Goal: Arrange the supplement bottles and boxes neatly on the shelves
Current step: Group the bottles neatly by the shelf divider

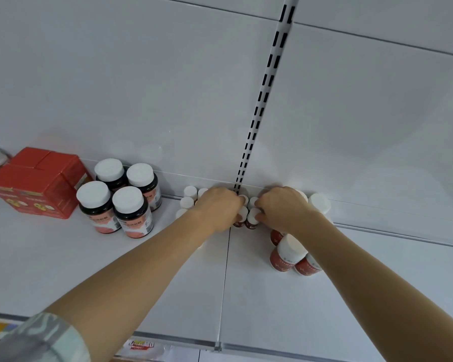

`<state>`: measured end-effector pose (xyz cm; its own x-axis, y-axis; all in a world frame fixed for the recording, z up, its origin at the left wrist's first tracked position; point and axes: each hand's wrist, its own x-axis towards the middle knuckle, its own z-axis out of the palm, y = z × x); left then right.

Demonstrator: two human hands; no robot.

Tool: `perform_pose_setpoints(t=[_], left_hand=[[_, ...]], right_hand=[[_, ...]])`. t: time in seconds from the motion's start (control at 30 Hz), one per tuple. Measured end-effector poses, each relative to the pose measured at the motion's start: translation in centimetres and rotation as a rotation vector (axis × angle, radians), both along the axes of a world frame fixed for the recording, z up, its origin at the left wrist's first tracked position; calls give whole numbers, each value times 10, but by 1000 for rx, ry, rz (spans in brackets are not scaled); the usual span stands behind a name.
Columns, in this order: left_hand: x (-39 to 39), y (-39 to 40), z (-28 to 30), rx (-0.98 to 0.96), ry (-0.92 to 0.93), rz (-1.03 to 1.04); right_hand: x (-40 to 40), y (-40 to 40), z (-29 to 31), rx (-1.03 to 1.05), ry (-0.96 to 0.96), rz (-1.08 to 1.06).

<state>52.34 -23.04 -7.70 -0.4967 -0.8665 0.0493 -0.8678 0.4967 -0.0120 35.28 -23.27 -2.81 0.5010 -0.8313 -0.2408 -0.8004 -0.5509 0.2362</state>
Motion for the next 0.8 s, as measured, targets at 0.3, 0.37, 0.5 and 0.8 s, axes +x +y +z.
perform_pose_setpoints(t=[0.3,0.37,0.5,0.8], left_hand=[[0,-2,-1,12,24,5],[0,-2,0,4,22,6],[0,0,-1,1,30,10],[-1,5,8,-14,59,43]], right_hand=[[1,-4,-4,-36,11,-2],[1,-5,-5,-22,13,-12],[2,-5,-3,-7,10,-20],[-4,7,13,-71,-106,25]])
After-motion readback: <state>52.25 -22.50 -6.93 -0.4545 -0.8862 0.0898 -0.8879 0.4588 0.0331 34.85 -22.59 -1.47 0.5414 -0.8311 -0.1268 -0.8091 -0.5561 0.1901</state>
